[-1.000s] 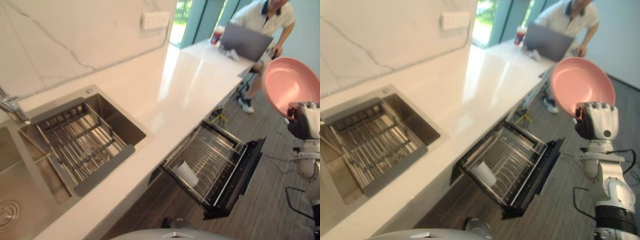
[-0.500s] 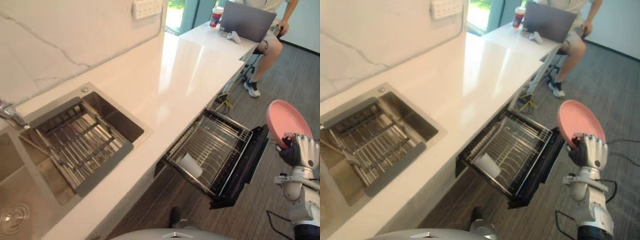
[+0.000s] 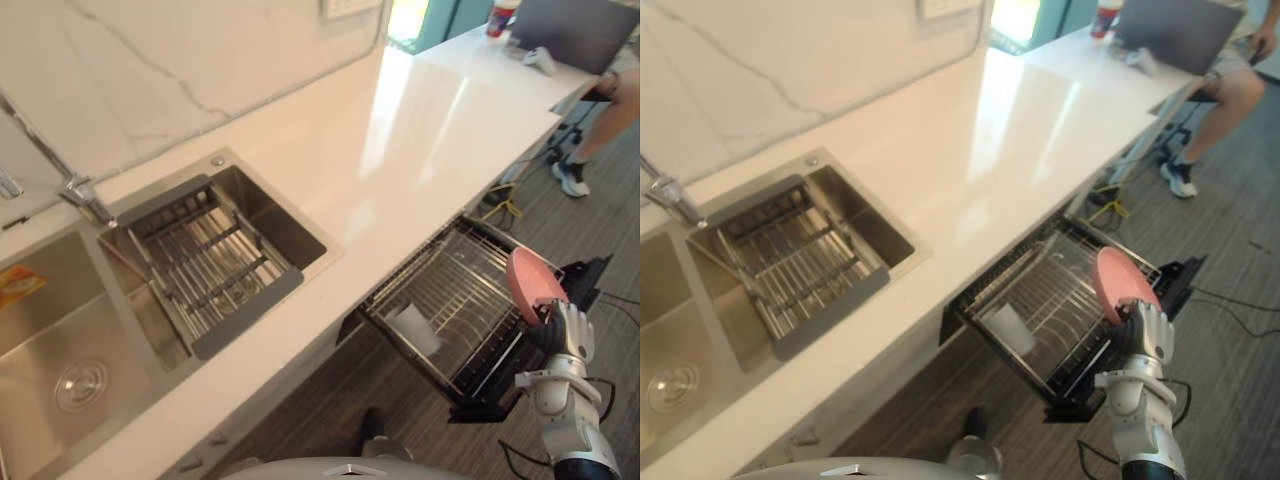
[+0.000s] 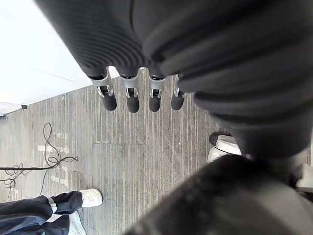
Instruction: Walk over to the sink, pick up the cup, carry it to the dishwasher, place the cup inside the dishwasher, then close the dishwasher door
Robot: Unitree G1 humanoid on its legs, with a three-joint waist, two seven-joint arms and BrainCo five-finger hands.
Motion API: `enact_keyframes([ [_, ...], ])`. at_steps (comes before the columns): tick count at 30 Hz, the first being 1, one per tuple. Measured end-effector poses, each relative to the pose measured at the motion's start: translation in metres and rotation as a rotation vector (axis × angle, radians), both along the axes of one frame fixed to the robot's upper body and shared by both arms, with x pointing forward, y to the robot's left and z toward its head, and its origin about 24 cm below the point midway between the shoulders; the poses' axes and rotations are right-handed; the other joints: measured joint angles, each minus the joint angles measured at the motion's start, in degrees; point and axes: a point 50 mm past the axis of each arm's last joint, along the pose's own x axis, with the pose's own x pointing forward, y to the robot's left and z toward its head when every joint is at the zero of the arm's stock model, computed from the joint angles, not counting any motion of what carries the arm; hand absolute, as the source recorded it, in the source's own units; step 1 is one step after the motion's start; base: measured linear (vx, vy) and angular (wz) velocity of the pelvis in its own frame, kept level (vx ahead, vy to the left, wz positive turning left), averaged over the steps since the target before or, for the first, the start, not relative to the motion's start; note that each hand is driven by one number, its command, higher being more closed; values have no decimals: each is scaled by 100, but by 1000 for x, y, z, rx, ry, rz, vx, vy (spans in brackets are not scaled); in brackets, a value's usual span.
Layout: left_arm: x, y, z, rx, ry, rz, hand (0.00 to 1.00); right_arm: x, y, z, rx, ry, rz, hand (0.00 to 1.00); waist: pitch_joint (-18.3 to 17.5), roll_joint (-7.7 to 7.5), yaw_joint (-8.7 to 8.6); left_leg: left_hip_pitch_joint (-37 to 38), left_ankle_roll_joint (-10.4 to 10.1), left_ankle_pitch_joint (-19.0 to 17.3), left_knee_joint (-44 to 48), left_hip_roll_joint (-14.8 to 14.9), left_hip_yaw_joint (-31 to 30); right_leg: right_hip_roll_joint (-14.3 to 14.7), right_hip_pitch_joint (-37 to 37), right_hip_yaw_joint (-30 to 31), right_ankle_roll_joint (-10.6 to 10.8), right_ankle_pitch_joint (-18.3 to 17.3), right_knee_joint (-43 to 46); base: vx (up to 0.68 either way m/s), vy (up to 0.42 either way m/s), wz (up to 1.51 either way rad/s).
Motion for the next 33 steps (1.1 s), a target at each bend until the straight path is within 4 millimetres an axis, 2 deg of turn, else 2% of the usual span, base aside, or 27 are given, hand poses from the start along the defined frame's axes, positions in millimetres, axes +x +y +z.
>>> enact_keyframes([
  [2,1,3,1,-15,-14,8,0,5,0,-3,88,-11,-21,100,76,-8,19,-66,6,4,32,-8,-69,-3,-15,-1,-2,-1,2,-28,14,16],
  [3,5,5,2,-33,-29,7,0,9,-1,-5,121,-12,-38,100,170,-8,91,-96,6,4,64,2,-84,0,-22,0,-4,-7,5,-26,2,8],
  [6,12,7,2,-57,-63,8,0,18,0,-3,144,-25,-45,100,245,36,169,-297,18,11,126,-1,-101,-17,-194,4,-5,-6,26,-54,-3,4],
  [9,21,8,2,-65,-102,-2,0,37,7,4,172,-50,-27,100,566,47,169,-515,27,31,232,7,-197,-25,-319,-22,-15,2,30,-86,-16,12],
  [13,37,8,-1,-54,-187,-2,0,59,12,11,145,-31,-4,100,786,116,250,-871,38,48,398,17,-275,-39,-592,-63,-57,59,25,-71,-6,11],
  [15,53,11,-4,13,-278,-1,0,71,11,20,135,-38,-8,100,1038,205,277,-1000,47,62,485,18,-396,-52,-621,-148,-83,85,15,-55,10,20],
  [19,84,24,-7,203,-418,-37,0,87,8,35,190,-110,-45,100,1367,247,355,-1299,77,145,540,-8,-483,-79,-834,-162,-153,180,-19,-79,22,16],
  [20,95,27,-7,232,-458,-39,0,89,4,42,192,-142,-60,100,1522,296,362,-1394,81,150,611,-10,-553,-89,-858,-166,-151,197,-18,-89,35,22],
  [24,104,26,-6,255,-480,-33,0,103,4,67,215,-254,-68,100,1839,359,372,-1642,95,189,720,-8,-598,-92,-1042,-151,-206,286,-40,-92,31,6],
  [27,110,23,-6,250,-492,-38,0,114,6,78,201,-249,-52,100,1861,371,390,-1967,97,216,823,-12,-603,-88,-1286,-126,-236,407,-140,-97,24,1],
  [30,127,18,-4,255,-533,-33,0,122,6,85,187,-237,-54,100,1944,412,425,-2224,97,218,960,-21,-626,-85,-1478,-64,-268,514,-204,-98,27,-2],
  [33,154,17,1,286,-613,-1,0,127,5,89,171,-224,-59,100,2087,459,437,-2510,93,213,1147,-29,-711,-86,-1690,24,-323,599,-218,-138,53,-2],
])
